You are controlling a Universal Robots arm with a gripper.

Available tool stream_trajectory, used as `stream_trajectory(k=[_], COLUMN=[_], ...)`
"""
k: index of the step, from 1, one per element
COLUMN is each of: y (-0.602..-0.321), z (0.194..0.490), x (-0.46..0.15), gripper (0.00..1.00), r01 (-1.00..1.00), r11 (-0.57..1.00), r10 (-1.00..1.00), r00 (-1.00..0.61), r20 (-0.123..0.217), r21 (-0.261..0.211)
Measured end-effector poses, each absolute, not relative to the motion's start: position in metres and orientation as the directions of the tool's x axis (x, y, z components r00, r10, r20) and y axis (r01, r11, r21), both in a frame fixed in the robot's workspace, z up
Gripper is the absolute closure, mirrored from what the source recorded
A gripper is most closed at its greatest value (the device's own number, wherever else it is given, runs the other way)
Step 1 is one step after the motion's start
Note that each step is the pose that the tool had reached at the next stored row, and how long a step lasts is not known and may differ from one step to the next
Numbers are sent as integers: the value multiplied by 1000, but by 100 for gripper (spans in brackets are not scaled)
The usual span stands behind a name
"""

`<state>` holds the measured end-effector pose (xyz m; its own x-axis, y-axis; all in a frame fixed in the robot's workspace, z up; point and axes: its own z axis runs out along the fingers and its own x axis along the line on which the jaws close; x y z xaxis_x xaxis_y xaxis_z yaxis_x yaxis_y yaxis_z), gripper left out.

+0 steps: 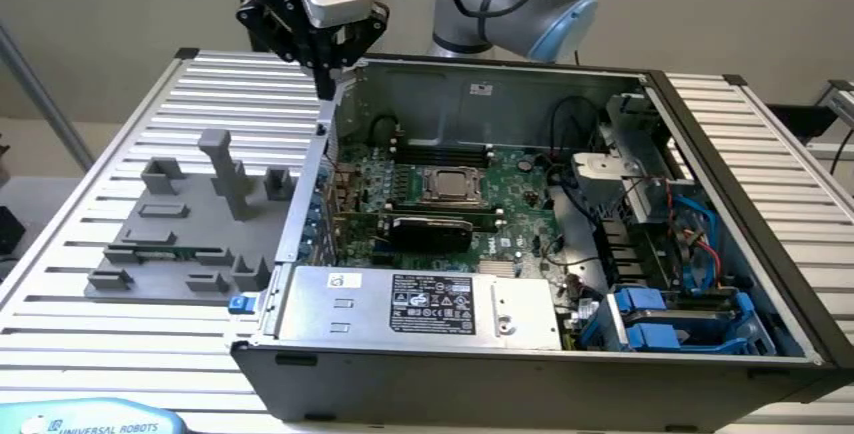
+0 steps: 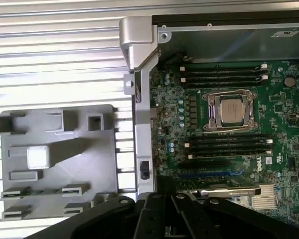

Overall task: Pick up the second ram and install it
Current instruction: 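Reach for the second ram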

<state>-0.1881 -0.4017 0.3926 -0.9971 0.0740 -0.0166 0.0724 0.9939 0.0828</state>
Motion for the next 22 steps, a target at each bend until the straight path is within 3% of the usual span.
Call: stream_trajectory(k=[22], y=[-410], z=[388], x=[-288], gripper=[89], r01=[72], r11=[996], r10=[73], r00=[-997], r20=[-19], r21=[46])
